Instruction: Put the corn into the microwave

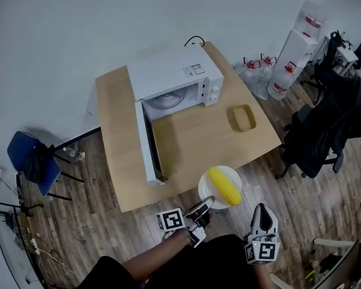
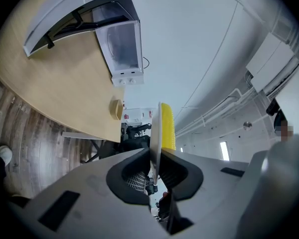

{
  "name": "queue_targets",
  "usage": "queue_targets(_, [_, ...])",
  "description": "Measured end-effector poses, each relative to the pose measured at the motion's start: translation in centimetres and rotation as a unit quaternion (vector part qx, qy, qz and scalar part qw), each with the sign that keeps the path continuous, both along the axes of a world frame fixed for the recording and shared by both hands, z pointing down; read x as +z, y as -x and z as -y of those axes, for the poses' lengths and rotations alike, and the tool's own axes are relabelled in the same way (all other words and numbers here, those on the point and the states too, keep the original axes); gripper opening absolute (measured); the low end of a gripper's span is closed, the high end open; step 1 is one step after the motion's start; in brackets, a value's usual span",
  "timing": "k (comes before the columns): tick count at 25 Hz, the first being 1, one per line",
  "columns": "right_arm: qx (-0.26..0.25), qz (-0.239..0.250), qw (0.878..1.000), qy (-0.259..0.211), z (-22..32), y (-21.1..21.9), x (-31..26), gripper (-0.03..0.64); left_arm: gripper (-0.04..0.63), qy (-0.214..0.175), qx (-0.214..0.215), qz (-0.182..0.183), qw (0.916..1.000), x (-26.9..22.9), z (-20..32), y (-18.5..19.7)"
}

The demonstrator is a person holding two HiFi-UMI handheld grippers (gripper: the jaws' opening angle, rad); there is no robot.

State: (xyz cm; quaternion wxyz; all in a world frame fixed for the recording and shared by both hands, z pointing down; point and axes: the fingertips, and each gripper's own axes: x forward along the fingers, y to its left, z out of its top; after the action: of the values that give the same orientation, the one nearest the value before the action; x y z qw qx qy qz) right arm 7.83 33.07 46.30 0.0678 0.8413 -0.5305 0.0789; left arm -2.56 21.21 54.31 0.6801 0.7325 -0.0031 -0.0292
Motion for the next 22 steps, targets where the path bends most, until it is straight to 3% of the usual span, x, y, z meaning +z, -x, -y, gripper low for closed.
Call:
queue_targets(7, [-0.033,0.021,0.999,0.007,2.7,-0.1,0.1,0.058,0.031,0.003,-0.016,0.002,0.9999,0.0,1.9,-0.9])
queue_targets(13, [-0.073,0.021,0.997,-0.003,7.4,-1.2,0.2,0.058,0.031,0.01,-0.062,0.005,0.998,0.1,5.8,-1.4])
queue_targets(17, [-0.117,0.024,0.993,-0.006,11.8,-2.0,0.5,0.058,0.031,0.049,-0.105,-0.028,0.9929,-0.6,9.2,-2.3])
queue_targets(20, [-0.145,0.026,0.989,-0.009,15.6,-3.3,0.3,0.058,0.031,0.026,-0.127,0.007,0.9916,0.5,12.0,-2.6])
queue_targets(22, [-0.163,0.036,0.986,-0.006,18.4,-4.4,0.5,0.058,0.031,0.026,-0.142,0.005,0.9895,0.5,13.9,-3.4])
